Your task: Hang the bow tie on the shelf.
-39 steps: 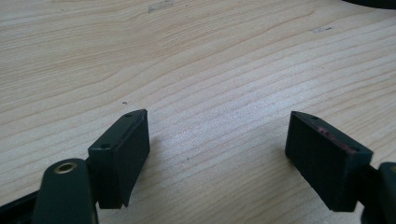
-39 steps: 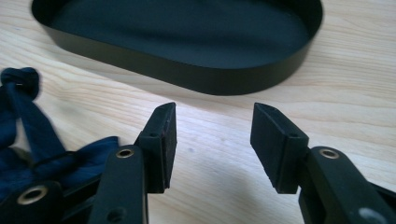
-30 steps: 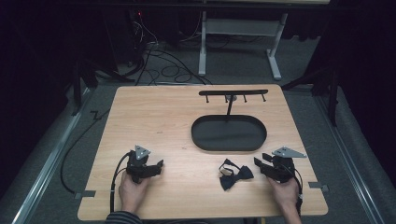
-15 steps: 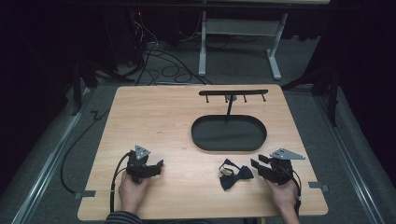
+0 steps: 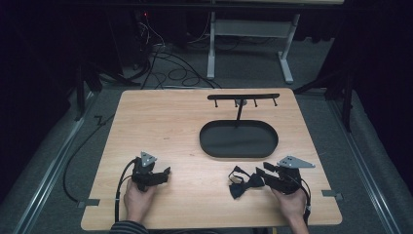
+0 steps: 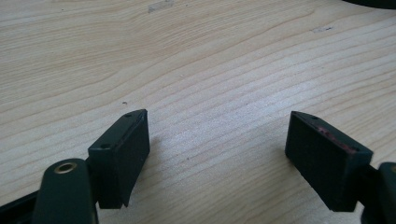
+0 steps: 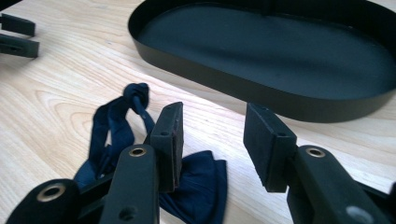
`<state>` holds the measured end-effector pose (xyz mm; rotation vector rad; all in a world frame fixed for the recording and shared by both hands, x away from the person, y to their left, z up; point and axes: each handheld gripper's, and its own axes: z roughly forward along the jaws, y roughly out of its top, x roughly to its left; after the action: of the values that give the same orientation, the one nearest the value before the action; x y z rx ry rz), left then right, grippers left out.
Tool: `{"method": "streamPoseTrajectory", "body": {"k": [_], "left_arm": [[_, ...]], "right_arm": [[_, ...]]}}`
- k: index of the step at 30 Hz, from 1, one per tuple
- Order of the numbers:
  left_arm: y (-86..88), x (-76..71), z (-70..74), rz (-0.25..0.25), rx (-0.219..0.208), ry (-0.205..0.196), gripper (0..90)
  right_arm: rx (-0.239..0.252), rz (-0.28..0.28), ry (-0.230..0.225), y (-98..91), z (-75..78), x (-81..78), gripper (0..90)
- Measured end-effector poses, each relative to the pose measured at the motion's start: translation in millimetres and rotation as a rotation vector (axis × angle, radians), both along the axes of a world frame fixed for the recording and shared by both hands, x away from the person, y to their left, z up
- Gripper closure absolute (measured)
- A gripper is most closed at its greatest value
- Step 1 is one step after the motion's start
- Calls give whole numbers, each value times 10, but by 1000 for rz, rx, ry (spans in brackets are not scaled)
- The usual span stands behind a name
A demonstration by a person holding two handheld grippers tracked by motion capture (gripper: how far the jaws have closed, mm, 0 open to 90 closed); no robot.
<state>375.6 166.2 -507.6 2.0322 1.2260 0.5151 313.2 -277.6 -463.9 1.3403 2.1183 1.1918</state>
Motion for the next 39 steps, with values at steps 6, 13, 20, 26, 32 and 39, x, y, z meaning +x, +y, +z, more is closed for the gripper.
{"method": "streamPoseTrajectory", "body": {"k": [6, 13, 20, 26, 32, 39], "left_arm": [[0, 0, 0, 0, 0, 0, 223], [0, 0, 0, 0, 0, 0, 223], [0, 0, 0, 0, 0, 0, 223], [0, 0, 0, 0, 0, 0, 223], [0, 0, 0, 0, 0, 0, 223], [0, 0, 0, 0, 0, 0, 223]], "right_arm": [[3, 30, 11, 80, 6, 14, 597], [2, 66, 17, 175, 15, 50, 596], [5, 101, 23, 289, -5, 90, 598], [1, 116, 41, 333, -34, 114, 616], [-9, 127, 71, 345, -83, 133, 673], [-40, 161, 88, 372, -123, 133, 830]]}}
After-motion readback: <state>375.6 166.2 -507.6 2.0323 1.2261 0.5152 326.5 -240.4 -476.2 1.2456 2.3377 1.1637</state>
